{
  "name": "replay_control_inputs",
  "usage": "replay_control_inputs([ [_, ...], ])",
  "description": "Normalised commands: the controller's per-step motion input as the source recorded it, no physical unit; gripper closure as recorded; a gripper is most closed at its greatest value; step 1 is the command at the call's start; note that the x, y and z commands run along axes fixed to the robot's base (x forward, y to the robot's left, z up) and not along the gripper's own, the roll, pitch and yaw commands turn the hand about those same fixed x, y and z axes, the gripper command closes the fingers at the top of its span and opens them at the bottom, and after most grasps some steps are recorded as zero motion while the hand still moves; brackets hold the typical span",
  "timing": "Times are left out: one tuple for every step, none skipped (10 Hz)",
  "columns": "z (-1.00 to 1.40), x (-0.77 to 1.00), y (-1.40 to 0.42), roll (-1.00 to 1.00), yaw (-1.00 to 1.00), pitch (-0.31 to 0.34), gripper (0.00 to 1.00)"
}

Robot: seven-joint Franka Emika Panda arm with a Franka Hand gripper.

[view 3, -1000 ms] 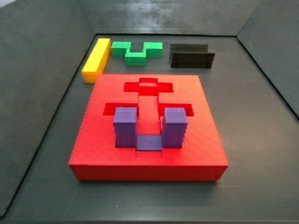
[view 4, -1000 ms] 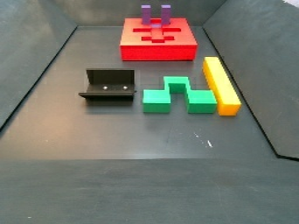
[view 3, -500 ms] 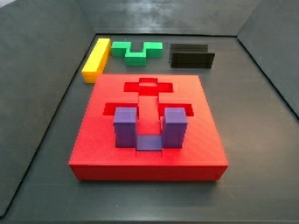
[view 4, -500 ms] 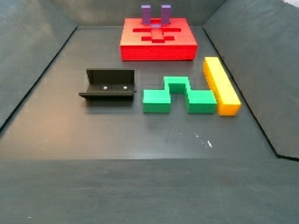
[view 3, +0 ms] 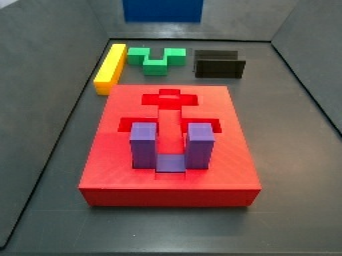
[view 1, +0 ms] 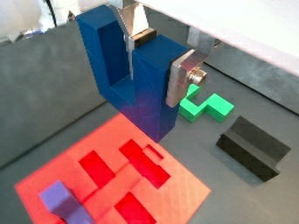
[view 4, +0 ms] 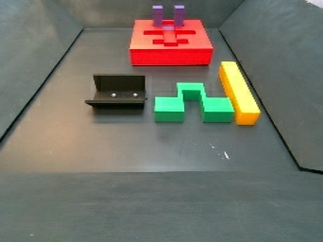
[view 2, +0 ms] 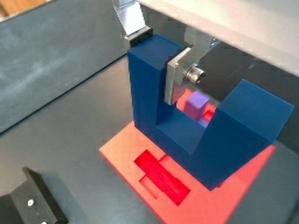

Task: Pick up the blue object. Move up. Move to above the board. Insert the blue object.
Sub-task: Insert the blue object.

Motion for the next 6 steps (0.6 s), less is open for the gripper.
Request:
replay_control_inputs([
  [-0.87, 0.41, 0.00, 0.15, 0.29, -0.063, 1.00],
  [-0.95, 0.29, 0.00, 0.03, 0.16, -0.114, 1.00],
  [-0.80, 0.15, 0.00, -0.06, -0.02, -0.209, 1.00],
  [-0.67, 0.04, 0.00, -0.11, -0.28, -0.207, 1.00],
  [-0.58, 0.00, 0.01, -0.17, -0.45, -0.194, 1.00],
  [-0.52, 0.00, 0.04, -0.22, -0.40, -0.203, 1.00],
])
